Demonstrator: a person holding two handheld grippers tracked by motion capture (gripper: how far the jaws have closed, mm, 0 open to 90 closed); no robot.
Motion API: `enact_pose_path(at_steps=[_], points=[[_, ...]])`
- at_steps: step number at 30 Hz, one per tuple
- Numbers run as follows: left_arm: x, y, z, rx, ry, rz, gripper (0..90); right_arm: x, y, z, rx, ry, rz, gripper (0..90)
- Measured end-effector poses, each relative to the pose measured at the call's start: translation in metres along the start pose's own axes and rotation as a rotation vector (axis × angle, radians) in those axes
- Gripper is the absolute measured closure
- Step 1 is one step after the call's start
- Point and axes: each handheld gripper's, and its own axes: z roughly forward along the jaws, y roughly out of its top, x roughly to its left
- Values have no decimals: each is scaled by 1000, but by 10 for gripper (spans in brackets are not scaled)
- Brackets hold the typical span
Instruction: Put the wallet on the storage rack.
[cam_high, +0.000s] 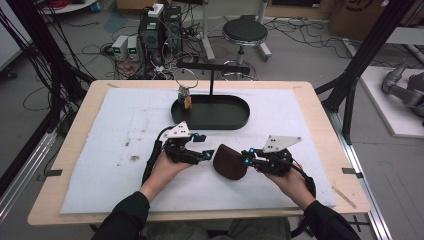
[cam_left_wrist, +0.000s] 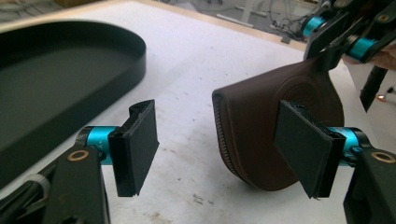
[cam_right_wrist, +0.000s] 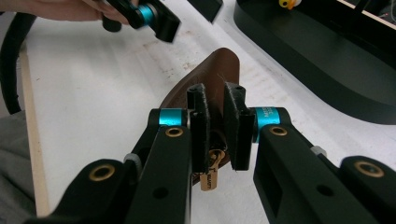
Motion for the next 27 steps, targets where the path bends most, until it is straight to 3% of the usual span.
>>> enact_pose_path(at_steps=[6,13,16,20,23,27], points=[[1,0,11,12,-76,-2,384,-1,-2,-1,1,19,-17,822],[7,7,23,-8,-160,14,385,-2,-4,-3,0,39,-38,820],[11,3,27,7,-210,-27,386,-2,-5,-4,3,50,-44,818],[9,1,31,45,-238,-20,421,-4,-6,-4,-2,70,-45,816],[6,1,31,53,-250,7,493,-5,-6,-4,0,77,-46,813],[8,2,27,52,-250,5,571,-6,-6,-4,-1,81,-47,810]])
